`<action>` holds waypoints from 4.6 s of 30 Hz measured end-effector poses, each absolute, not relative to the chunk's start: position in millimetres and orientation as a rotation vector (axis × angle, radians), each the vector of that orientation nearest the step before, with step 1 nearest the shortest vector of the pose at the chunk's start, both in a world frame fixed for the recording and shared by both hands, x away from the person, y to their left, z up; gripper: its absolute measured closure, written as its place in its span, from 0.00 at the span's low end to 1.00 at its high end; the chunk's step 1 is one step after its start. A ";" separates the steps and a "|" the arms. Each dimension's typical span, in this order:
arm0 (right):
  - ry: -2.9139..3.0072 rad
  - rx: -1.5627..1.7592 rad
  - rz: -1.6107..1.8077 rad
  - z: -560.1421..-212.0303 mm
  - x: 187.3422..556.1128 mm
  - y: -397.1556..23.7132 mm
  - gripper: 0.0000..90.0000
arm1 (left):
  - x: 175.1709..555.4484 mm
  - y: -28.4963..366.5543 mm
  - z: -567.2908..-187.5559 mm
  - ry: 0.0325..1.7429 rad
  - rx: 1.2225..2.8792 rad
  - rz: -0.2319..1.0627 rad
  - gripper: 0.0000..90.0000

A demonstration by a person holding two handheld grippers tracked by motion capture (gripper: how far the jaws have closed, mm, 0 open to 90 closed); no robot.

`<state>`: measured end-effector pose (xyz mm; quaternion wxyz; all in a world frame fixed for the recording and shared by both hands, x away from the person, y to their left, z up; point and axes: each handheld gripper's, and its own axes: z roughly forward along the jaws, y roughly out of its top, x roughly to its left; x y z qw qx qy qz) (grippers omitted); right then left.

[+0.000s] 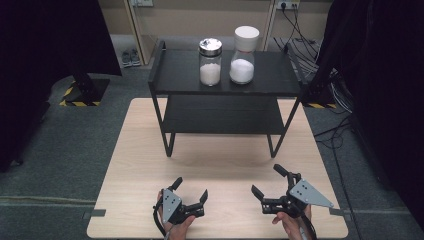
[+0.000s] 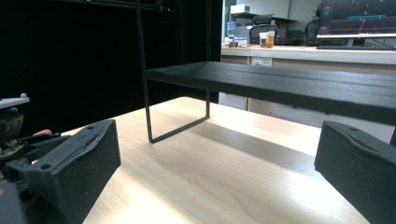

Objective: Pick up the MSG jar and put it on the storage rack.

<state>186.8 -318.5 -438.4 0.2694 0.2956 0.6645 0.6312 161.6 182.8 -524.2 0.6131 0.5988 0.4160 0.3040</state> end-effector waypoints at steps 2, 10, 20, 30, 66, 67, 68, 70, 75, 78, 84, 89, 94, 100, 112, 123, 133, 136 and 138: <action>1.789 0.800 1.701 -441.3 185.8 -319.6 0.00 | 161.6 182.6 -524.1 0.960 1.381 0.701 0.01; 1.783 0.804 1.692 -451.2 182.6 -320.8 0.00 | 161.8 182.4 -523.9 0.959 1.384 0.702 0.01; 1.790 0.792 1.647 -462.5 180.0 -317.6 0.00 | 162.0 182.8 -523.7 0.960 1.384 0.700 0.01; 1.762 0.819 1.686 -480.1 178.8 -327.3 0.00 | 162.3 183.4 -523.9 0.958 1.384 0.696 0.01; 1.744 0.851 1.692 -482.9 176.9 -330.2 0.00 | 162.1 183.9 -524.5 0.952 1.383 0.695 0.01; 1.744 0.850 1.692 -482.9 176.9 -330.1 0.00 | 162.1 183.9 -524.6 0.951 1.382 0.695 0.01; 1.744 0.849 1.691 -482.8 176.8 -330.0 0.00 | 162.1 184.0 -524.6 0.950 1.383 0.695 0.01; 1.741 0.851 1.691 -482.6 176.5 -329.9 0.00 | 162.2 184.0 -524.6 0.950 1.384 0.694 0.01; 1.735 0.855 1.691 -482.8 176.3 -330.7 0.00 | 162.2 184.0 -524.6 0.949 1.384 0.694 0.01; 1.733 0.857 1.693 -483.0 176.3 -331.1 0.00 | 162.2 184.0 -524.6 0.949 1.384 0.695 0.01; 1.731 0.861 1.695 -483.1 176.4 -331.3 0.00 | 162.2 184.1 -524.7 0.948 1.384 0.694 0.01; 1.730 0.868 1.697 -483.3 176.6 -331.6 0.00 | 162.5 184.5 -524.5 0.947 1.386 0.691 0.01; 1.728 0.873 1.696 -483.5 176.6 -331.6 0.00 | 162.7 184.7 -524.3 0.946 1.387 0.690 0.01; 1.728 0.878 1.697 -484.0 177.3 -331.8 0.00 | 162.6 184.7 -524.5 0.947 1.385 0.690 0.01; 1.729 0.877 1.701 -483.7 178.7 -331.8 0.00 | 162.5 184.7 -524.7 0.946 1.385 0.690 0.01; 1.736 0.879 1.704 -484.1 181.1 -331.2 0.00 | 162.5 184.8 -524.7 0.945 1.385 0.690 0.01; 1.732 0.883 1.701 -484.3 179.6 -331.2 0.00 | 162.7 184.8 -524.5 0.942 1.389 0.691 0.01; 1.729 0.886 1.700 -484.4 178.9 -331.3 0.00 | 162.8 185.0 -524.4 0.939 1.391 0.690 0.01; 1.727 0.888 1.698 -484.5 178.4 -331.4 0.00 | 162.9 185.1 -524.3 0.939 1.392 0.690 0.01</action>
